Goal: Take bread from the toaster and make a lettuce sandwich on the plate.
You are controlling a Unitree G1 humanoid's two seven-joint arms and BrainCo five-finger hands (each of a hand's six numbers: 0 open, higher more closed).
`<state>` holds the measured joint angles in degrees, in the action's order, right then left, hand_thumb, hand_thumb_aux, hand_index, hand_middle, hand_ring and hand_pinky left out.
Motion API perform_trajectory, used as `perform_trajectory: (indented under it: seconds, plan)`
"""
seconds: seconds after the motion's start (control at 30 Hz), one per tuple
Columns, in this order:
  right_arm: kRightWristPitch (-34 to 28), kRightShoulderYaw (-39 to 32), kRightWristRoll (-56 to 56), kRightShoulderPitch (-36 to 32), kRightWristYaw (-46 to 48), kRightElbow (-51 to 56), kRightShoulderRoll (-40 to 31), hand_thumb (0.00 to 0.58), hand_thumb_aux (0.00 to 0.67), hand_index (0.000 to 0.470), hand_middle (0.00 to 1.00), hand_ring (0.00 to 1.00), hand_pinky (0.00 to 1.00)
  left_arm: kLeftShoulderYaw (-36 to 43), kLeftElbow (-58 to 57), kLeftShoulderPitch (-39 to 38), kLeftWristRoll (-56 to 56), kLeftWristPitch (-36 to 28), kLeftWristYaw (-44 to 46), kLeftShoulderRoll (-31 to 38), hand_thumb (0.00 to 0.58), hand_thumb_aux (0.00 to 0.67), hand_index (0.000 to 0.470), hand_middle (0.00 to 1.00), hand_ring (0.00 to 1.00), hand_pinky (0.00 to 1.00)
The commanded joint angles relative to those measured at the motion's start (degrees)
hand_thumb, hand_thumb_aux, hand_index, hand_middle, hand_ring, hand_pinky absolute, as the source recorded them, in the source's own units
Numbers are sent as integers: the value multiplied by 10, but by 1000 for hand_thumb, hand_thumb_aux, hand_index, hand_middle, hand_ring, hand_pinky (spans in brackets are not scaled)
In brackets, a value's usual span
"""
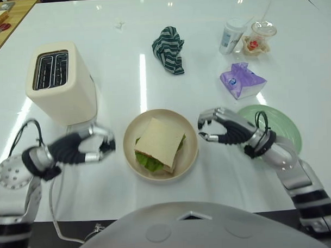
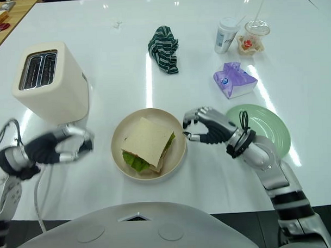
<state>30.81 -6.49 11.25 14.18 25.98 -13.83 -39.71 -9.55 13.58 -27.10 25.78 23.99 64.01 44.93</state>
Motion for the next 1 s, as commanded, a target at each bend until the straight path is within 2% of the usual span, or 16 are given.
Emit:
perform_trajectory:
  seconds: [0.03, 0.17, 0.3, 0.47, 0.67, 1.0]
  plan:
    - [-19, 4, -53, 28, 39, -30, -18, 580, 670, 470, 1000, 1000, 1000, 13, -34, -28, -12, 1, 52, 21, 580, 670, 470, 1000, 1000, 1000]
    - [-34, 18, -71, 72, 81, -44, -50, 580, 670, 470, 1000, 1000, 1000, 48, -45, -47, -33, -1, 81, 24, 580, 670, 470, 1000, 1000, 1000]
    - [-43, 13, -60, 104, 113, -41, -72, 580, 670, 470, 1000, 1000, 1000, 116, -75, -16, -78, -2, 77, -9, 580, 670, 470, 1000, 1000, 1000]
    - [-32, 1, -35, 99, 123, -17, -73, 580, 670, 470, 1000, 1000, 1000, 191, -142, 25, -139, 11, 65, -50, 580, 670, 470, 1000, 1000, 1000]
    - [-31, -45, 33, 71, 132, 25, -61, 580, 670, 470, 1000, 1000, 1000, 225, -227, 83, -247, 56, -18, -72, 580, 670, 470, 1000, 1000, 1000]
    - [-9, -120, 109, 30, 95, 73, -11, 580, 670, 470, 1000, 1000, 1000, 272, -281, 124, -307, 82, -105, -76, 580, 670, 470, 1000, 1000, 1000]
